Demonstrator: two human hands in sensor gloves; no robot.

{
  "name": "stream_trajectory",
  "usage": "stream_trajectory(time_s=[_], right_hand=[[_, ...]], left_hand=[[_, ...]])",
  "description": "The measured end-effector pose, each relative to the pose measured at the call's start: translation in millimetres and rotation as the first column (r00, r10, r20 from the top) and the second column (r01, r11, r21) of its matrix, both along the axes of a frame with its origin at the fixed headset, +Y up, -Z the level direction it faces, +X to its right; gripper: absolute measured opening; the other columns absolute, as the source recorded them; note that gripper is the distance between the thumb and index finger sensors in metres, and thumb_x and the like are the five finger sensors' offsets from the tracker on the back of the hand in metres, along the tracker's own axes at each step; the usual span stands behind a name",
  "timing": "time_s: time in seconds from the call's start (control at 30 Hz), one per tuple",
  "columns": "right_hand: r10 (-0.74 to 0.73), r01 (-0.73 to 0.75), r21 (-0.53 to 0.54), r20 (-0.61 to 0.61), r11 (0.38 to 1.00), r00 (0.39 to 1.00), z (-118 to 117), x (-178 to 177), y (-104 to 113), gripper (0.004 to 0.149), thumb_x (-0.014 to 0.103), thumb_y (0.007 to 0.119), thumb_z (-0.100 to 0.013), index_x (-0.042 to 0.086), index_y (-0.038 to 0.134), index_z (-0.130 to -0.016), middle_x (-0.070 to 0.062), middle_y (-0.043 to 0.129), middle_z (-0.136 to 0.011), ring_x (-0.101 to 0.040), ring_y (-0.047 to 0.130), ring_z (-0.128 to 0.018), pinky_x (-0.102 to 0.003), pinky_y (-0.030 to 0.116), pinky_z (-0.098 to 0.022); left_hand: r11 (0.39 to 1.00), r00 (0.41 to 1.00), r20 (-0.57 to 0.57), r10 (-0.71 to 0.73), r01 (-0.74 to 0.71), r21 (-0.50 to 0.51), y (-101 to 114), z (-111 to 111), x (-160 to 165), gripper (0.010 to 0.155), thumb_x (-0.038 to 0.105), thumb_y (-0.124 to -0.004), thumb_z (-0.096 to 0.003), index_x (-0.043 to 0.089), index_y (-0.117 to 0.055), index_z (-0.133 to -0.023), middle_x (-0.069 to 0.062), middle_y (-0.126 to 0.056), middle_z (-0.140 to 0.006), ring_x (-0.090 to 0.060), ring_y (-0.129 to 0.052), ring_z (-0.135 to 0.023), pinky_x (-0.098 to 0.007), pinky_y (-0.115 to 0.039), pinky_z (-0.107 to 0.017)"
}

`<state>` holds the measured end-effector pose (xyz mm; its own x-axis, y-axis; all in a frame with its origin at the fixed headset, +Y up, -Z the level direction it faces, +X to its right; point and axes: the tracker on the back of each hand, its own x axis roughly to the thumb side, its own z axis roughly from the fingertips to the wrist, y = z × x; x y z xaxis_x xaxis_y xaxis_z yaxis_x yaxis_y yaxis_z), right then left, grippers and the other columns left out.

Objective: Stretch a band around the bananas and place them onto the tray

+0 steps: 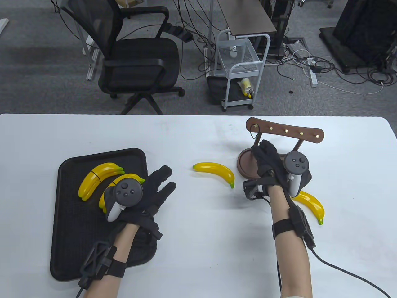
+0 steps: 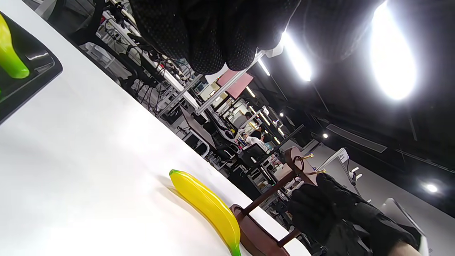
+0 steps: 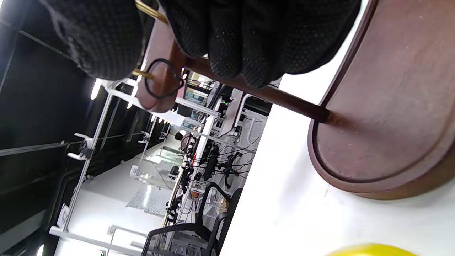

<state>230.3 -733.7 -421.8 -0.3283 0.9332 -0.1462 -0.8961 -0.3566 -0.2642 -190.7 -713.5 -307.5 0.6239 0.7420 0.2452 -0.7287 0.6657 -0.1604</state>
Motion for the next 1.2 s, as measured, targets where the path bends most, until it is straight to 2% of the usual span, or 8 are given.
stream_trajectory(time_s=[0.3,0.63,0.93,1.2], right_hand=[[-0.155,0.158,-0.035,0.067,0.987,0.986,-25,-7,-8,0.068,0.045,0.079,-0.053,0.008,0.06,-0.106,-0.018,0.074,-0.101,-0.04,0.084,-0.084,-0.052,0.076,-0.056],[-0.306,0.315,-0.04,0.155,0.948,0.939,-34,-11,-21,0.054,0.042,0.08,-0.052,0.011,0.073,-0.096,-0.012,0.088,-0.087,-0.032,0.095,-0.07,-0.047,0.081,-0.049],[-0.31,0.319,-0.037,0.159,0.947,0.937,-34,-12,-19,0.041,0.039,0.079,-0.054,0.014,0.081,-0.086,-0.007,0.095,-0.075,-0.027,0.1,-0.06,-0.046,0.084,-0.043],[-0.288,0.293,-0.013,0.148,0.956,0.946,-28,-9,-4,0.039,0.039,0.079,-0.055,0.012,0.084,-0.083,-0.006,0.097,-0.071,-0.026,0.101,-0.055,-0.045,0.084,-0.041]], left_hand=[[1.0,1.0,-0.002,-0.004,0.004,-0.015,-4,-1,-1,0.062,0.054,-0.066,-0.0625,0.028,-0.046,-0.115,-0.001,-0.058,-0.123,-0.032,-0.068,-0.111,-0.05,-0.057,-0.083],[1.0,1.0,-0.001,-0.003,0.003,-0.021,-3,-1,-1,0.062,0.054,-0.066,-0.0625,0.028,-0.046,-0.115,-0.001,-0.057,-0.123,-0.033,-0.068,-0.111,-0.051,-0.057,-0.083],[1.0,1.0,0.002,0.0,0.0,-0.02,-3,-2,0,0.062,0.054,-0.066,-0.0626,0.028,-0.047,-0.115,-0.001,-0.058,-0.123,-0.033,-0.068,-0.111,-0.051,-0.057,-0.083],[1.0,1.0,-0.004,0.003,-0.003,-0.026,-4,-2,-2,0.061,0.054,-0.066,-0.0625,0.028,-0.047,-0.115,-0.001,-0.058,-0.122,-0.033,-0.068,-0.111,-0.051,-0.057,-0.083]])
